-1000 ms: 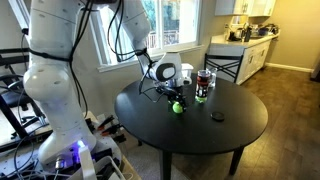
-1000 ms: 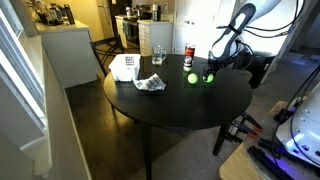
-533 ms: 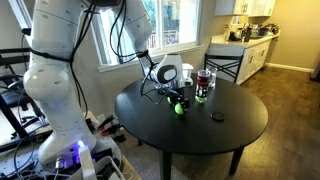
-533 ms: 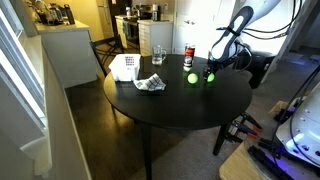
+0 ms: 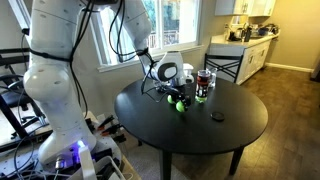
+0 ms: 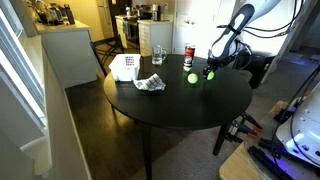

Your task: Lift the tennis ball to the right from the table and put it in the tennis container

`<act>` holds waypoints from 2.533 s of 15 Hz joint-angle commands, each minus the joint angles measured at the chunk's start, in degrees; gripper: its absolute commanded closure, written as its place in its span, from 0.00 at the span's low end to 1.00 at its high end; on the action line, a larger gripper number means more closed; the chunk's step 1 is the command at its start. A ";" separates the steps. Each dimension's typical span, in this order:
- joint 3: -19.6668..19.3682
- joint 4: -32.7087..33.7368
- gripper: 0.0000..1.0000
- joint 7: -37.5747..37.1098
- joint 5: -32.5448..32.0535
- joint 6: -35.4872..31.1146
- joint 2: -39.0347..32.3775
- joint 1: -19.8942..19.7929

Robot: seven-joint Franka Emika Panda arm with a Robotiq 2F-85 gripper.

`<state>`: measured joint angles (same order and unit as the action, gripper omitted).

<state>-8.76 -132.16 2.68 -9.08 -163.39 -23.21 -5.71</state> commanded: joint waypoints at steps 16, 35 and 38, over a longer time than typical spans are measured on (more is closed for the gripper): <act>-6.89 8.50 0.58 -10.18 -6.60 -7.99 9.07 6.65; -20.50 16.28 0.58 -17.62 -10.96 -16.24 0.03 20.47; -21.96 17.66 0.58 -17.40 -10.68 -17.70 -2.10 22.83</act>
<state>-28.47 -116.09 -12.84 -19.02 -178.65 -22.97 14.69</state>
